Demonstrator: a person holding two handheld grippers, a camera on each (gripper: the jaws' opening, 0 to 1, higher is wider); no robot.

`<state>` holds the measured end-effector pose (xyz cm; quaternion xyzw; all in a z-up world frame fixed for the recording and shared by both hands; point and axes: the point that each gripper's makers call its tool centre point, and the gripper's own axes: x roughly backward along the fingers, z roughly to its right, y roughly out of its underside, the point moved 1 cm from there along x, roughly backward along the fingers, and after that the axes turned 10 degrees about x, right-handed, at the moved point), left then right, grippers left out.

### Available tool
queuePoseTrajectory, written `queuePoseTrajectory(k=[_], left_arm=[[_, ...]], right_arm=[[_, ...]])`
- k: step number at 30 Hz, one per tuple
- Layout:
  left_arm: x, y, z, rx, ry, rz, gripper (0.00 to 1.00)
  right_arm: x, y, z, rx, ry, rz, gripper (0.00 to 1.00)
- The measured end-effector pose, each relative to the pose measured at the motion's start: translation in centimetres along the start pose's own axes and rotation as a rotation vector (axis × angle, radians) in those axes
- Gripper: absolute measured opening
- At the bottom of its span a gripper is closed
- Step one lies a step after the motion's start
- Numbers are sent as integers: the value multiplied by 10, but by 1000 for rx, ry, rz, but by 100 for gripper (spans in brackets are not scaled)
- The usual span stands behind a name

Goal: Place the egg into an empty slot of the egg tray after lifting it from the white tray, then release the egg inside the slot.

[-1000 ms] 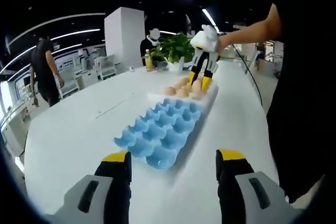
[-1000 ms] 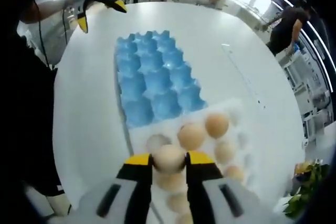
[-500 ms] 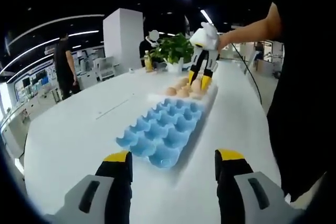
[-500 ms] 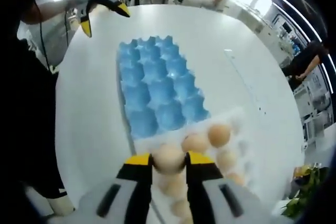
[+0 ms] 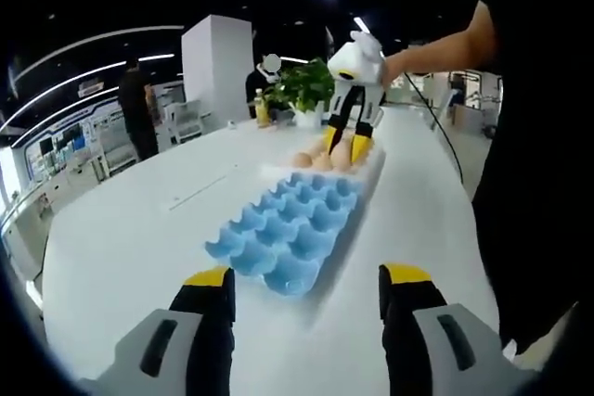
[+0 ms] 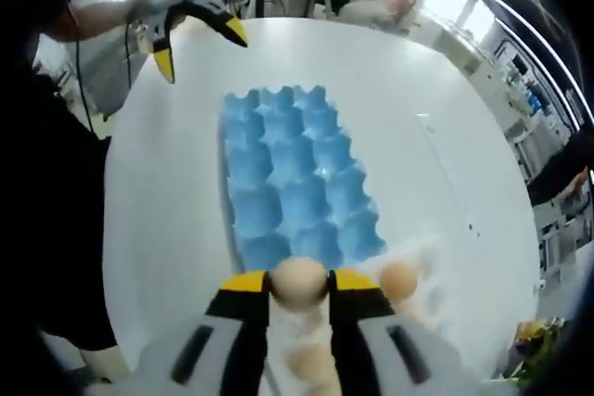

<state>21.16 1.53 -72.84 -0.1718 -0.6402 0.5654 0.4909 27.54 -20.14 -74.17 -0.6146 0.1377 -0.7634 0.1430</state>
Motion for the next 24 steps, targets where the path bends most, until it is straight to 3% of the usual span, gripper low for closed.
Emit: queuePoseTrajectory(k=[24], left_arm=[[3,3,-9,-4,3,5,61]], right_arm=[[-21,-61,-2,88,-50,58,25]])
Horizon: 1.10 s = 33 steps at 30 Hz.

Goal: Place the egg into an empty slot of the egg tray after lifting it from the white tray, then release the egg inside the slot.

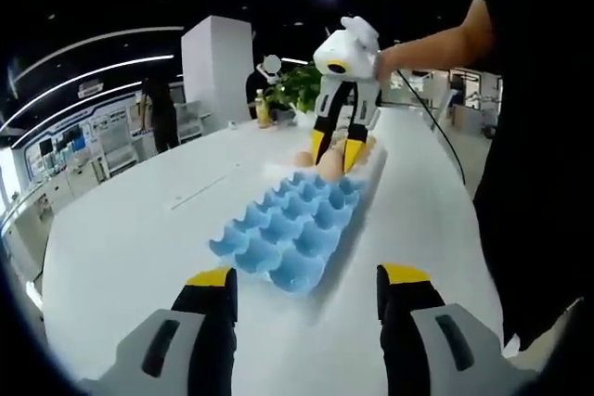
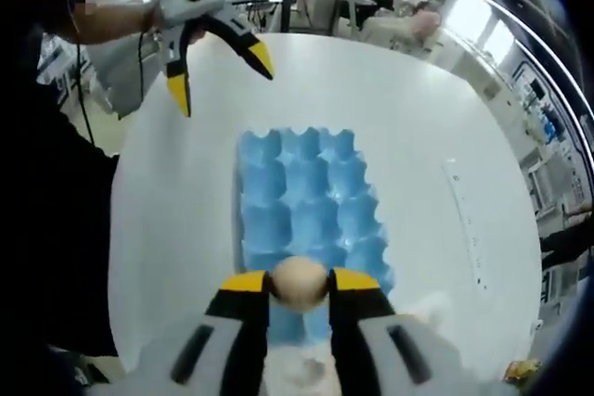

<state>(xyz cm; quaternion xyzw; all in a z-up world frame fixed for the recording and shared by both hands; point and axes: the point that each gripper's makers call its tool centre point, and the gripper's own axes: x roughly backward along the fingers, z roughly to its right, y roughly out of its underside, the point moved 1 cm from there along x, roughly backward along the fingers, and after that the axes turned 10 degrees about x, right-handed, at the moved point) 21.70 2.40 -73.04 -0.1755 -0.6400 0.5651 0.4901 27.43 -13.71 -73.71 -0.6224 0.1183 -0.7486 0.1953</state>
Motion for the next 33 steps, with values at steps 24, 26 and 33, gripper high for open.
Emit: queuePoseTrajectory(k=[24,26,33], left_arm=[[0,5,-6,9,-5,2,60],[1,5,-7,8,-8,6,60],[2,9,-10,8,-13,1,60]], right_arm=[[-31,-49,-4,76,-68,43,25],[-33,-53,-3,81,-71,46,25],[-40,-64,-4,99,-86,55,25]])
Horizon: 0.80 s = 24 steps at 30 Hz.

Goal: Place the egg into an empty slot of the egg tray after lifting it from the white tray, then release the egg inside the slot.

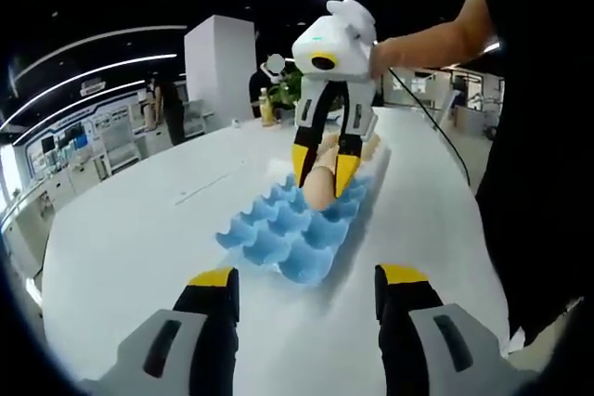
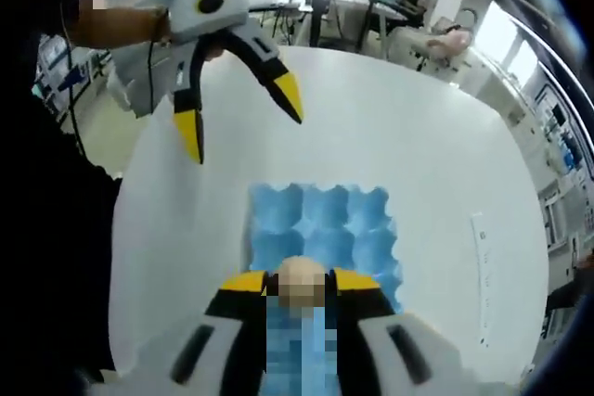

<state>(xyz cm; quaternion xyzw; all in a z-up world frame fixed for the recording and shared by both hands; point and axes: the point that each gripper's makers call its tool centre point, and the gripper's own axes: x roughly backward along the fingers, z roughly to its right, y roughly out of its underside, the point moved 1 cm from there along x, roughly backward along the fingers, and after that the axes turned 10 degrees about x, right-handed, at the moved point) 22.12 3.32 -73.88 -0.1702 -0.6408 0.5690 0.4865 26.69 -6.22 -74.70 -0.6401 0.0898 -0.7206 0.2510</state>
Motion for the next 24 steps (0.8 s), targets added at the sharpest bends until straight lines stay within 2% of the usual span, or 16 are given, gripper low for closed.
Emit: queuePoseTrajectory(k=[24], left_arm=[[-1,6,-6,5,-9,-6,59]], right_arm=[[-34,-44,-2,43,-55,62,25]])
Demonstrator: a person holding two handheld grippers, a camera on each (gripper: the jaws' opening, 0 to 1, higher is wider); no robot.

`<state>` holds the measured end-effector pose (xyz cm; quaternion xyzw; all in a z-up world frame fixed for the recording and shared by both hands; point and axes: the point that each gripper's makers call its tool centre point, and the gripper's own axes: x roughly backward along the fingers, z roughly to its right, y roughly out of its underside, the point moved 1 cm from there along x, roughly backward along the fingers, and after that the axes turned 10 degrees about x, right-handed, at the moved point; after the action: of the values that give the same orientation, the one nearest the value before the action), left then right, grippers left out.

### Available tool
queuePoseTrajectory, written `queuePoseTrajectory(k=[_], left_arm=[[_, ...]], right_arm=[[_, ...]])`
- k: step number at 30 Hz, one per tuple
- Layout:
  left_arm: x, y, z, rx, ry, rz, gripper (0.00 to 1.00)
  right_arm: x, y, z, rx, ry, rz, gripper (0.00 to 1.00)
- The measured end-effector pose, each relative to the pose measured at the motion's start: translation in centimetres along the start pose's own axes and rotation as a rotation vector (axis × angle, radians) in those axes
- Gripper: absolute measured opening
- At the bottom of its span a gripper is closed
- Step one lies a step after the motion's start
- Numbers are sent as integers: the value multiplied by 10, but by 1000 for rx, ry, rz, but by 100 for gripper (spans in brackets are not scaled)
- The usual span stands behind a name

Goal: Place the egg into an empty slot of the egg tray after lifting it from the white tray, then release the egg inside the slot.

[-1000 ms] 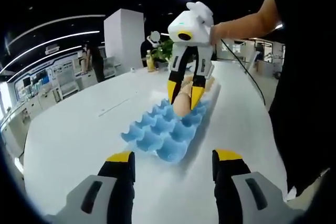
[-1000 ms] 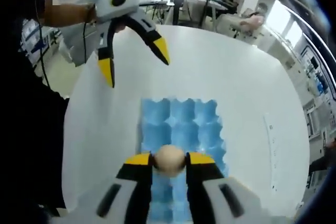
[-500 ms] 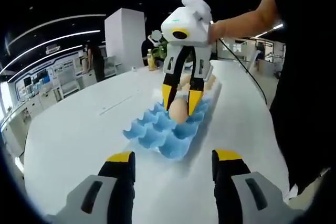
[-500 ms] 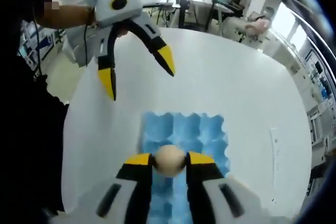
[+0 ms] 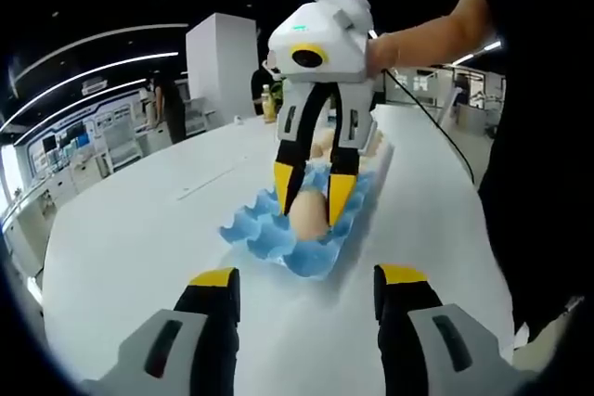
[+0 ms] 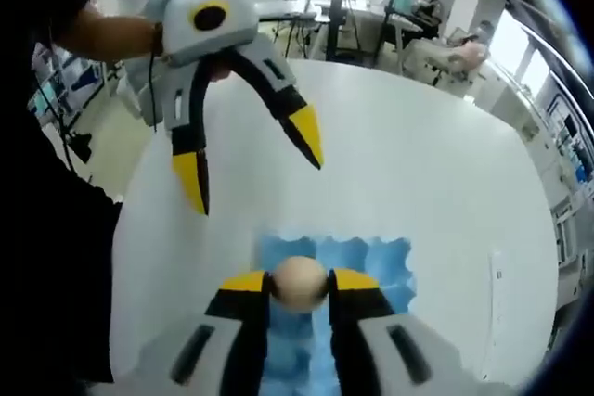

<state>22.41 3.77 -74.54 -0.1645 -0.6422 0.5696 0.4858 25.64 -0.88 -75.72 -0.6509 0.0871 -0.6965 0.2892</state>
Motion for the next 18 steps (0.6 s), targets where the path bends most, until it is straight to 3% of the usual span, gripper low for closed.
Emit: queuePoseTrajectory(k=[18], left_arm=[[2,3,-1,9,1,-2,57]], right_arm=[[-32,4,-8,-7,-58,-9,25]])
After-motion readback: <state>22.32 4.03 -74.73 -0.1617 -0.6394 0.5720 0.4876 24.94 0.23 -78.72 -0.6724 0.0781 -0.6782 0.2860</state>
